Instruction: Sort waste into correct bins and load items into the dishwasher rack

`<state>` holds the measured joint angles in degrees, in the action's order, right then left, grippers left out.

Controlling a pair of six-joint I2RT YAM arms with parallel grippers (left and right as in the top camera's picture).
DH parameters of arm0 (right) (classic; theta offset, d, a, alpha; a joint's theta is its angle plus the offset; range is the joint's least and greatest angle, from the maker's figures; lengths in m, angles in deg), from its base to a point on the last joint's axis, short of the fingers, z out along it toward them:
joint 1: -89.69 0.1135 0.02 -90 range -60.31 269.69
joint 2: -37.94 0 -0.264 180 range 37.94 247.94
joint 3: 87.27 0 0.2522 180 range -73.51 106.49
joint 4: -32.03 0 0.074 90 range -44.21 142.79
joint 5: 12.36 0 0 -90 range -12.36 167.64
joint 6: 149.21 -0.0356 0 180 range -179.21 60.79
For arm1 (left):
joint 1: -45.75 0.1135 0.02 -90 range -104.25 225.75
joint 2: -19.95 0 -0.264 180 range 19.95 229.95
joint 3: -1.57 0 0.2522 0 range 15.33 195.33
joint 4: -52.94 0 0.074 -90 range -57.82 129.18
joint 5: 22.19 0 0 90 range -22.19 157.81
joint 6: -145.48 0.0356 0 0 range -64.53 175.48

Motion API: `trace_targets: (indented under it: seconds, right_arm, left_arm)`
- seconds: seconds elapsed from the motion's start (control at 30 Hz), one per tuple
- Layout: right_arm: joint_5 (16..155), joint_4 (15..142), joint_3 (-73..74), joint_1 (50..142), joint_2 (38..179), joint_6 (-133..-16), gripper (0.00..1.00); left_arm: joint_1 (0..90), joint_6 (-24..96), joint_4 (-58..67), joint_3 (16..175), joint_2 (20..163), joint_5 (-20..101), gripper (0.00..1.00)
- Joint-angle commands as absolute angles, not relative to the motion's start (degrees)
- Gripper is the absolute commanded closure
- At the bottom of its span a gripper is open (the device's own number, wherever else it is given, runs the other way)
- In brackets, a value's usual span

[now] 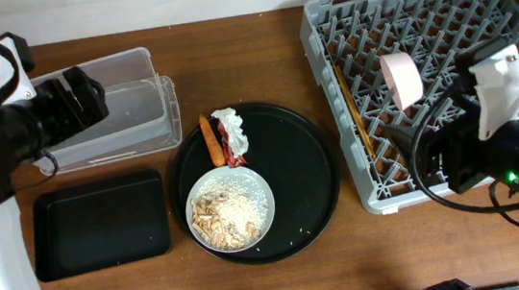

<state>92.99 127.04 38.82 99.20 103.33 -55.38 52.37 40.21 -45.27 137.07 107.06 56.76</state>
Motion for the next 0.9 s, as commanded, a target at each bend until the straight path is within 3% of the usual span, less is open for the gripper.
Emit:
trace_targets:
  seconds: [0.0,0.27,0.63,0.87]
  right_arm:
    - [93.5,127.0,39.0,99.5,104.4,-55.0,0.02]
    - [93.5,127.0,39.0,99.5,108.9,-55.0,0.02]
    - [93.9,126.6,39.0,99.5,124.2,-55.6,0.02]
    - [93.9,126.6,39.0,99.5,134.7,-55.6,0.02]
  left_arm:
    - [51.9,34.5,-43.6,137.3,107.6,52.1,0.01]
    - [35.6,34.5,-44.5,137.3,119.5,67.8,0.01]
    - [26.1,35.4,-45.0,137.2,141.8,69.3,0.01]
    - [24.6,35.4,-45.4,137.2,144.8,70.3,0.01]
